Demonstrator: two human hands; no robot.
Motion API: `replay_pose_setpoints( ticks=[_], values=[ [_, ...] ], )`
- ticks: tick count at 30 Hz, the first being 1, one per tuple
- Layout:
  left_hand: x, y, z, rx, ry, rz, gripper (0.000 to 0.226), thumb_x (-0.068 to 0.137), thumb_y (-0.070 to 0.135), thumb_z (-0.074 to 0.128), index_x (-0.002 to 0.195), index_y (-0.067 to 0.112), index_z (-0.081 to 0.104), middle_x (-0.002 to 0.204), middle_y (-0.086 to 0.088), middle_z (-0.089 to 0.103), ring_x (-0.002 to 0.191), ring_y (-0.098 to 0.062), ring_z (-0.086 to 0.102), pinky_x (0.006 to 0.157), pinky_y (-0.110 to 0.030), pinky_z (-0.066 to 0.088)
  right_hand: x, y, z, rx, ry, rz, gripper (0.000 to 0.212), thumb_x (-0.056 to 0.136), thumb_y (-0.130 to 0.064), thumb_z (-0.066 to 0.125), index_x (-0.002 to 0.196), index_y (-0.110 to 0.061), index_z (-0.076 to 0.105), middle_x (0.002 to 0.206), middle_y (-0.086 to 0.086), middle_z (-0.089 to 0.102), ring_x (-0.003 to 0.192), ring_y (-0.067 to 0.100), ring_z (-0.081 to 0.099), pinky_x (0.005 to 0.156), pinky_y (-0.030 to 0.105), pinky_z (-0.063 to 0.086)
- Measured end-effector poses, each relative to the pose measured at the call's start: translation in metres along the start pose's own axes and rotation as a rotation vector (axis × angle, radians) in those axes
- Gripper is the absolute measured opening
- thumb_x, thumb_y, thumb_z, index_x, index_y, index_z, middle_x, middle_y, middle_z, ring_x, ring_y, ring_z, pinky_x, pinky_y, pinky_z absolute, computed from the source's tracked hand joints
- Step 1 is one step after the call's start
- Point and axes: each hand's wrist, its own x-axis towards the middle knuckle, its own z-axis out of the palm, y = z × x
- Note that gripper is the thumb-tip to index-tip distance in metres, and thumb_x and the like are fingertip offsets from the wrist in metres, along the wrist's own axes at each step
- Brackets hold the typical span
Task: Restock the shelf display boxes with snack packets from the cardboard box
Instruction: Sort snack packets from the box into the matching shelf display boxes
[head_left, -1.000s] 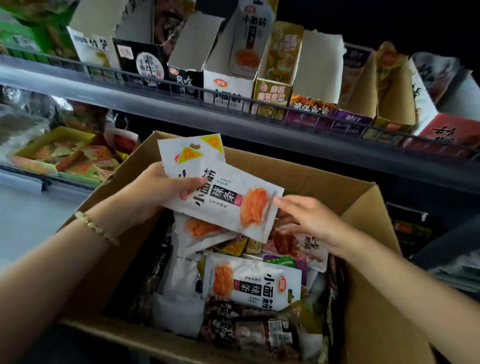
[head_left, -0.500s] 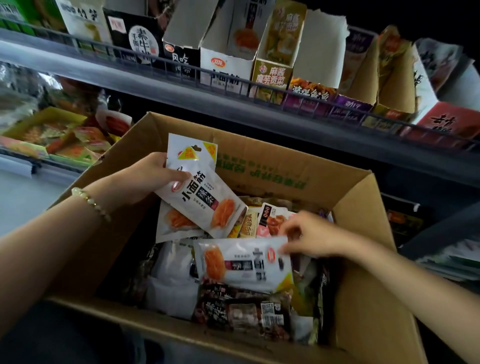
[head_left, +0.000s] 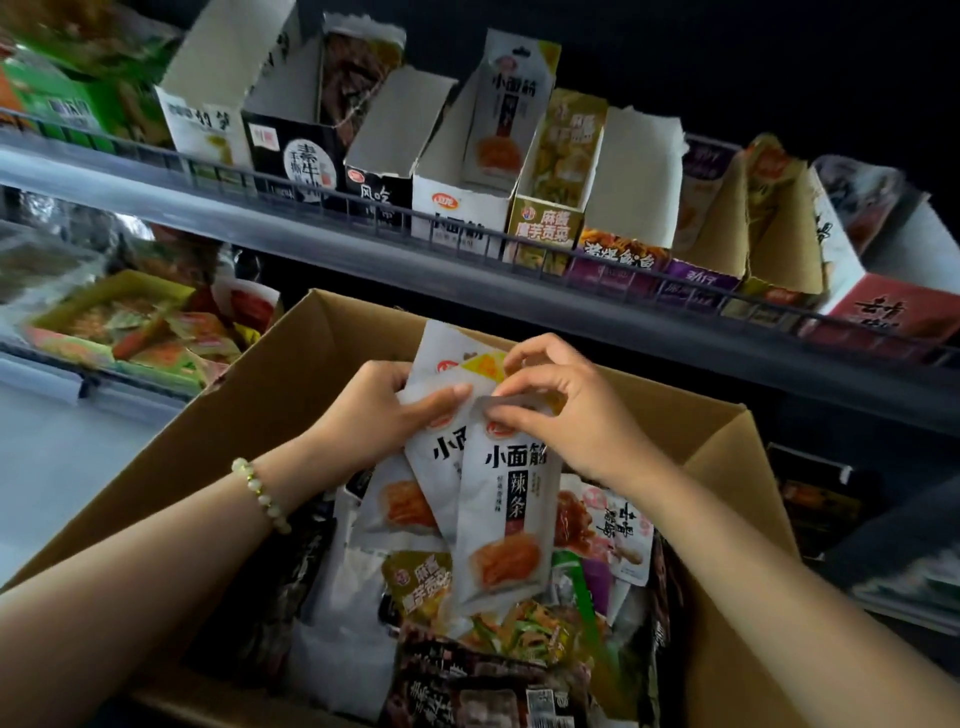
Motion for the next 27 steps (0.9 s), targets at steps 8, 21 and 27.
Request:
replay_pose_setpoints(
  ticks=[8, 21, 27],
  values=[
    [-0.002, -0.005, 0.005, -0.014, -0.15, -0.012, 0.045, 0.078, 0.04, 0.06, 0.088, -0.003, 0.069, 0.081, -0.008, 0.076, 0.073, -0.025, 0.073, 0.066, -0.035, 0.059, 0.0, 0.008, 0.012, 0.037, 0.033, 0.018, 0.016, 0.077, -0.019, 0.077, 0.076, -0.031, 0.068, 0.113, -0.019, 0.055, 0.109, -0.002, 0.051, 0.094, 0.017, 0.042],
    [-0.003, -0.018, 0.009, -0.045, -0.174, -0.041, 0.035, 0.072, 0.033, 0.068, 0.093, 0.005, 0.072, 0.088, -0.005, 0.076, 0.079, -0.021, 0.074, 0.072, -0.035, 0.061, -0.004, 0.01, 0.01, 0.02, 0.022, 0.071, 0.017, 0.076, -0.025, 0.079, 0.085, -0.029, 0.065, 0.106, -0.018, 0.048, 0.086, 0.011, 0.057, 0.076, 0.025, 0.053],
    [-0.001, -0.016, 0.006, -0.116, -0.133, -0.07, 0.016, 0.084, 0.018, 0.067, 0.091, 0.005, 0.071, 0.087, -0.004, 0.076, 0.078, -0.019, 0.074, 0.067, -0.028, 0.06, -0.001, 0.016, -0.002, 0.115, 0.037, 0.151, 0.029, 0.072, -0.023, 0.082, 0.093, -0.026, 0.062, 0.104, -0.01, 0.054, 0.081, 0.011, 0.061, 0.07, 0.019, 0.051]
  ],
)
